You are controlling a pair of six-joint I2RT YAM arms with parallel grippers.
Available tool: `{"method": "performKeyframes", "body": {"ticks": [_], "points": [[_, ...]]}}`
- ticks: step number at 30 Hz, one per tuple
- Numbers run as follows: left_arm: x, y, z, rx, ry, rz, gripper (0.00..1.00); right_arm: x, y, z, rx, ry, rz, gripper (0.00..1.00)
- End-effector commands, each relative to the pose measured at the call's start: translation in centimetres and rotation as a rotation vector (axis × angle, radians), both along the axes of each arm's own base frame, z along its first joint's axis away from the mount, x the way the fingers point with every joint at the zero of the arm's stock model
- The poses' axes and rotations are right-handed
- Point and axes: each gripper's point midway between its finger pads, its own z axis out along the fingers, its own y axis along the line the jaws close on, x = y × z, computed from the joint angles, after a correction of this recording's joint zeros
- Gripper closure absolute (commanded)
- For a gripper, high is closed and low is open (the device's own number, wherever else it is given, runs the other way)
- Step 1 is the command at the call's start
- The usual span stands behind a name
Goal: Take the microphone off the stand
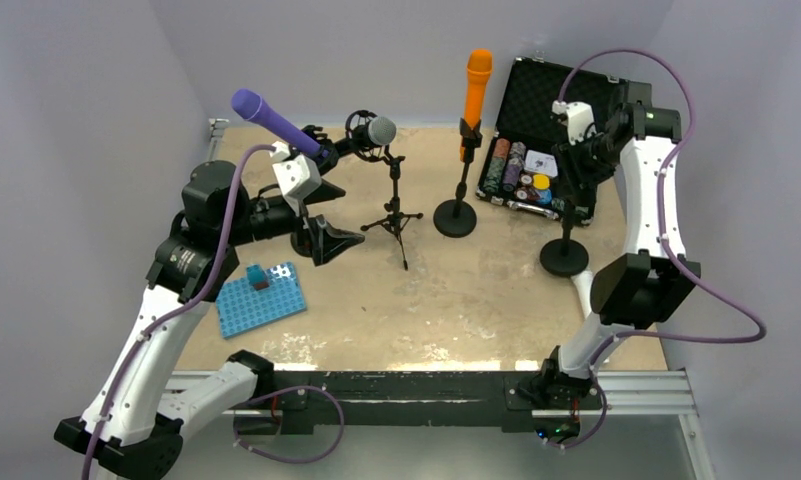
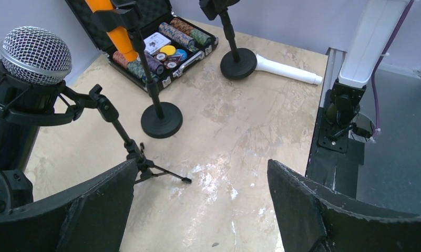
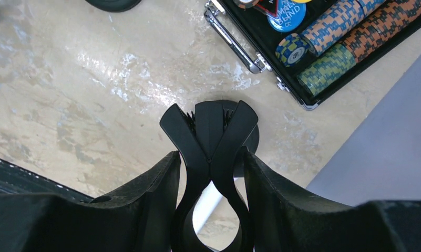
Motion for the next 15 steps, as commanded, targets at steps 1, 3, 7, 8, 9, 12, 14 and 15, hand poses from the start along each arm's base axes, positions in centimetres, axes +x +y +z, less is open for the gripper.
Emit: {"method": "performKeyframes", "body": {"ticks": [1, 3, 7, 8, 9, 12, 14, 15], "points": [[-0.2, -0.1, 2.2, -0.033, -0.047, -0.013, 0.03, 1.9, 1.0, 3.6, 0.065, -0.143, -0.031, 1.00], [-0.1, -0.1, 2.2, -0.030, -0.046, -0.012, 0.03, 2.3, 1.2, 4.8, 0.078, -0.177, -0.034, 1.00], [0.0, -0.2, 2.2, -0.029, -0.048, -0.012, 0.03, 2.8, 1.4, 5.5, 0.097, -0.200, -0.038, 1.00], [0.1, -0.2, 2.2, -0.029, -0.047, -0.012, 0.03, 2.9, 1.5, 5.1, 0.099, -0.190, -0.038, 1.00], [0.2, -0.2, 2.2, -0.029, -0.045, -0.012, 0.03, 3.0, 1.5, 4.4, 0.102, -0.173, -0.040, 1.00], [0.4, -0.3, 2.3, -0.028, -0.045, -0.011, 0.03, 3.0, 1.4, 2.4, 0.111, -0.112, -0.044, 1.00], [0.5, -0.3, 2.5, -0.025, -0.051, -0.010, 0.03, 2.7, 1.4, 1.4, 0.111, -0.084, -0.048, 1.00], [0.6, -0.3, 2.5, -0.024, -0.052, -0.008, 0.03, 2.6, 1.3, 1.1, 0.109, -0.075, -0.049, 1.00]]}}
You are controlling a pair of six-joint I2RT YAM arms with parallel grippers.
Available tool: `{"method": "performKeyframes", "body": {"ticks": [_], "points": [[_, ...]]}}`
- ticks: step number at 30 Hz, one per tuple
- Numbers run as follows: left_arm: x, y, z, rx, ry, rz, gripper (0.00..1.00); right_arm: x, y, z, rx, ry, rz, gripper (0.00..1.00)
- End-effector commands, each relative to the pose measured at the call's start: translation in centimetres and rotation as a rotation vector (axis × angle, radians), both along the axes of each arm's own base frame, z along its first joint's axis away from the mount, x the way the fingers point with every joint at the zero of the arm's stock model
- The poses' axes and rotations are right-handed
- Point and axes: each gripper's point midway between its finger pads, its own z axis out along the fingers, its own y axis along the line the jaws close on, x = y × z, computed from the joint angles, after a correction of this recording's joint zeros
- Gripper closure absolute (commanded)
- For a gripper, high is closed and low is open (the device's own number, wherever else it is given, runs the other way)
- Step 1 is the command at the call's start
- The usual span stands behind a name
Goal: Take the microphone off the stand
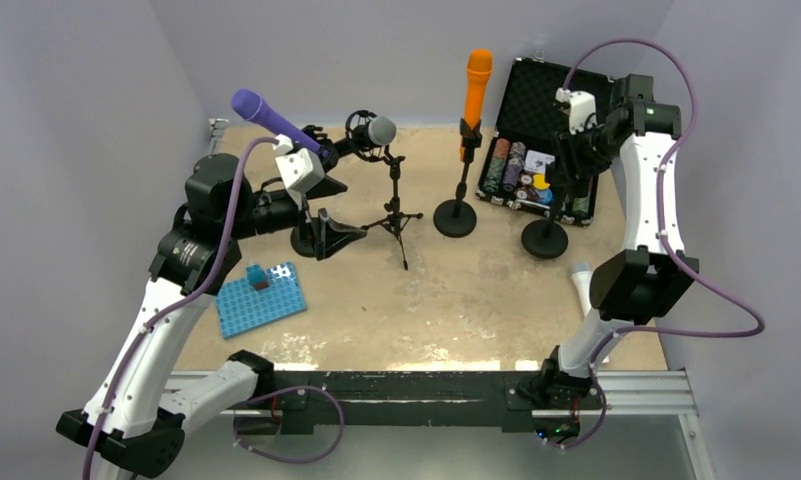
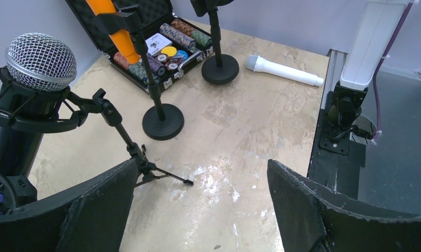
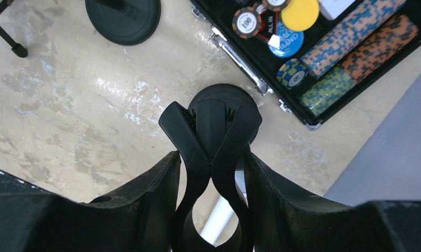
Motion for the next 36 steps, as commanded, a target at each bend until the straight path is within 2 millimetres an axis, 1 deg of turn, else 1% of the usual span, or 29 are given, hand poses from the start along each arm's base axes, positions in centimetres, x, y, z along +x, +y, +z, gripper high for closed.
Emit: {"method": "performKeyframes", "body": {"ticks": [1, 6, 9, 10, 12, 14, 15, 16, 18, 21, 26, 29, 31, 32, 34, 36], "points": [[0.0, 0.0, 2.3, -0.025, -0.060, -0.005, 0.03, 0.1, 0.1, -1.0, 0.022, 0.009, -0.008, 1.00], [0.1, 0.0, 2.2, -0.021, -0.060, -0.004, 0.03, -0.3, -1.4, -2.7, -0.023, 0.018, -0.056, 1.00], [0.0, 0.0, 2.1, -0.020, -0.056, -0.004, 0.03, -0.4, -1.7, -3.5, -0.008, 0.028, -0.067, 1.00], [0.0, 0.0, 2.1, -0.020, -0.056, -0.004, 0.03, -0.5, -1.7, -3.8, -0.007, 0.037, -0.066, 0.95], [-0.1, 0.1, 2.2, -0.021, -0.057, -0.005, 0.02, -0.7, -1.8, -4.1, -0.007, 0.048, -0.076, 0.75], [0.0, 0.1, 2.3, -0.021, -0.060, -0.002, 0.02, -0.9, -1.7, -3.7, -0.004, 0.036, -0.083, 0.58], [0.0, 0.1, 2.4, -0.021, -0.058, 0.003, 0.02, -0.9, -1.6, -3.1, -0.002, 0.019, -0.090, 0.50], [0.1, 0.1, 2.4, -0.023, -0.055, 0.008, 0.01, -1.0, -1.8, -2.3, -0.012, -0.005, -0.116, 0.35], [0.2, 0.2, 2.5, -0.027, -0.049, 0.016, 0.00, -1.0, -1.6, -0.7, -0.001, -0.049, -0.135, 0.23], [0.0, 0.0, 2.8, -0.034, -0.047, 0.004, 0.00, -1.6, -1.0, 2.5, 0.021, -0.113, -0.121, 0.20], [-0.2, -0.3, 3.5, -0.057, -0.046, -0.019, 0.00, -3.1, 0.0, 6.9, 0.047, -0.193, -0.114, 0.18], [-0.2, -0.5, 4.2, -0.074, -0.050, -0.025, 0.00, -3.6, 1.5, 9.4, 0.109, -0.269, -0.079, 0.17], [0.0, -0.7, 4.6, -0.084, -0.056, -0.028, 0.00, -3.9, 3.4, 11.0, 0.184, -0.344, -0.002, 0.18], [0.0, -0.7, 4.9, -0.087, -0.060, -0.028, 0.00, -3.9, 4.5, 11.4, 0.232, -0.374, 0.042, 0.17], [0.1, -0.9, 5.3, -0.087, -0.080, -0.037, 0.00, -3.8, 6.5, 11.4, 0.334, -0.411, 0.111, 0.15], [0.3, -1.1, 5.5, -0.080, -0.094, -0.050, 0.00, -3.0, 7.9, 11.6, 0.382, -0.453, 0.161, 0.14]]}}
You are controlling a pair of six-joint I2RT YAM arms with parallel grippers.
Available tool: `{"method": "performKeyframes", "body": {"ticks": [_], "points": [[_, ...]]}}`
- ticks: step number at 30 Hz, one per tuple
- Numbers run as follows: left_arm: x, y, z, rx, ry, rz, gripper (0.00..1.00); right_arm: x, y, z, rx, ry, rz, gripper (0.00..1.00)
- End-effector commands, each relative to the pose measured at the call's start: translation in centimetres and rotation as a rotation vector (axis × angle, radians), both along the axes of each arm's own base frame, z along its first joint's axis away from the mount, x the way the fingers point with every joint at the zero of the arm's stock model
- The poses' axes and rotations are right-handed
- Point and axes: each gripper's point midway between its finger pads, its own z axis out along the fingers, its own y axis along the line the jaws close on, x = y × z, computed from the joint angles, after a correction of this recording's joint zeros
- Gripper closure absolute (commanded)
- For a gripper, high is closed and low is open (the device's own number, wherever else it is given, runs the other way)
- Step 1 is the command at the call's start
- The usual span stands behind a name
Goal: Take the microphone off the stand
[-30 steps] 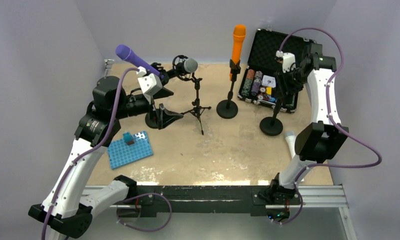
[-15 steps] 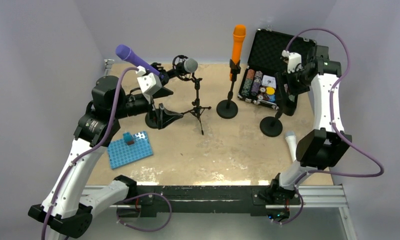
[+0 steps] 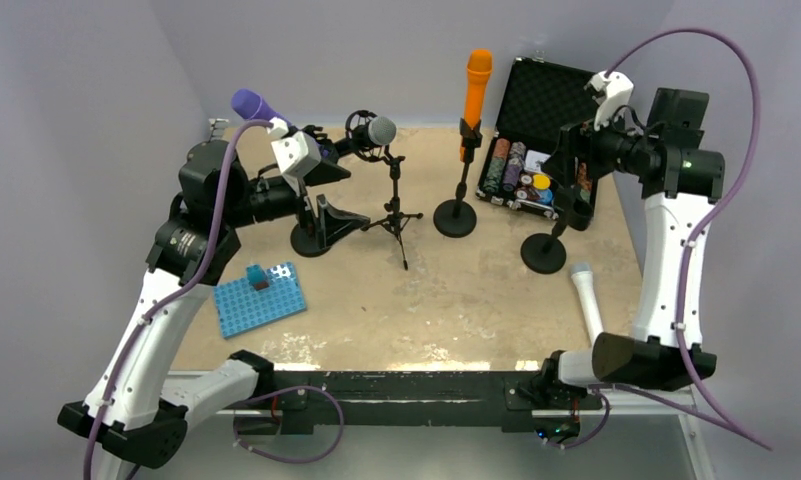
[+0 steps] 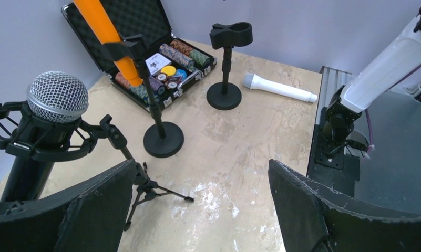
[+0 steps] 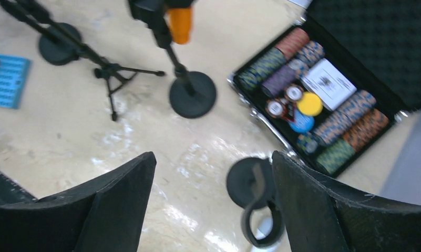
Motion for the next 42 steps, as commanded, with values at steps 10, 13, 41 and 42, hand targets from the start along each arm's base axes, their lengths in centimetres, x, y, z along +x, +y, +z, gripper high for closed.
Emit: {"method": "performKeyframes", "body": {"ticks": [10, 13, 41, 42], "points": [[1.7, -1.0, 1.9, 0.093, -0.104, -0.077, 0.01, 8.0, 11.6, 2.8, 0.299, -0.164, 0.218, 0.13], [2.7, -1.3, 2.1, 0.098, -0.111, -0.065, 0.00, 9.9, 12.0, 3.8, 0.364, -0.209, 0.158, 0.13], [4.6, -3.7, 3.7, 0.121, -0.119, -0.120, 0.01, 14.5, 16.2, -1.4, 0.582, -0.118, 0.326, 0.49], [4.7, -3.8, 3.8, 0.119, -0.121, -0.121, 0.01, 14.1, 16.2, -1.8, 0.589, -0.097, 0.314, 0.52]]}}
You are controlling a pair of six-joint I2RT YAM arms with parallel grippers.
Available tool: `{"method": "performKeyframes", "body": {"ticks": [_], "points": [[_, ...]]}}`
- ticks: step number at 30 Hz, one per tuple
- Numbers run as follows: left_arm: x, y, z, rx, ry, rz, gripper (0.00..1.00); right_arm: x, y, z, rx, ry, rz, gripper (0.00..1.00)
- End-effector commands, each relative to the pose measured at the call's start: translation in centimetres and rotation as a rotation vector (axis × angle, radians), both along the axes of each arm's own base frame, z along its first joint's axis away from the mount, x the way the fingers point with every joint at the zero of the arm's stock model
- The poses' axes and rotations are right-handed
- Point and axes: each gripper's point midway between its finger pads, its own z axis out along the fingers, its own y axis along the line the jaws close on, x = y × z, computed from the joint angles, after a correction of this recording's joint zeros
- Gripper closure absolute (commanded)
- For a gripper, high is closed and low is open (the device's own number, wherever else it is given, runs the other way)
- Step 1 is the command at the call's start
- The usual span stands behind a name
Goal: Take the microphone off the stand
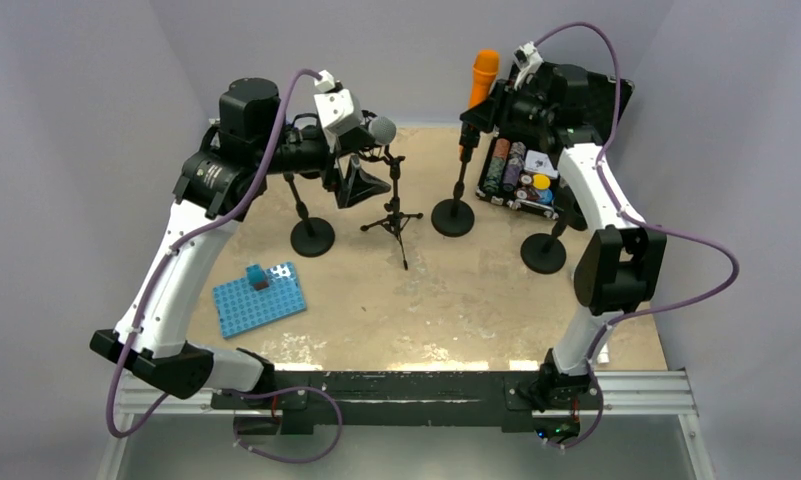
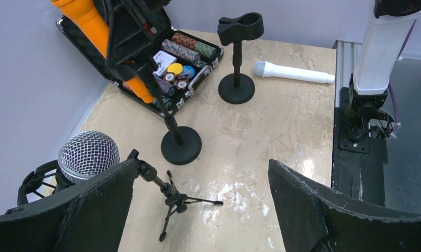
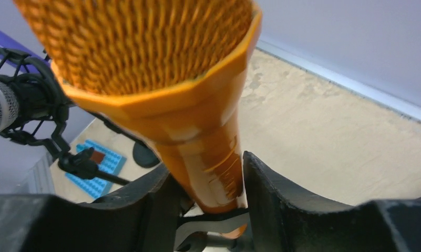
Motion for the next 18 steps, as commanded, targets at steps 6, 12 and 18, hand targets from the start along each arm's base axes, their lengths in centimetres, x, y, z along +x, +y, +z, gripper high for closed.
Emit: {"method": "performKeyframes", "body": {"ticks": [6, 12, 18], "points": [[0.0, -1.2, 1.7, -0.042, -0.058, -0.053, 0.01, -4.4, 0.0, 1.3, 0.090, 0.121, -0.038, 0.81], [-0.2, -2.6, 2.1, -0.067, -0.054, -0.074, 0.01, -6.7, 0.0, 2.0, 0.106, 0.176, -0.111, 0.92], [-1.1, -2.8, 1.1, -0.069, -0.029, -0.102, 0.01, -10.5, 1.3, 1.4, 0.065, 0.155, -0.088, 0.94]]}}
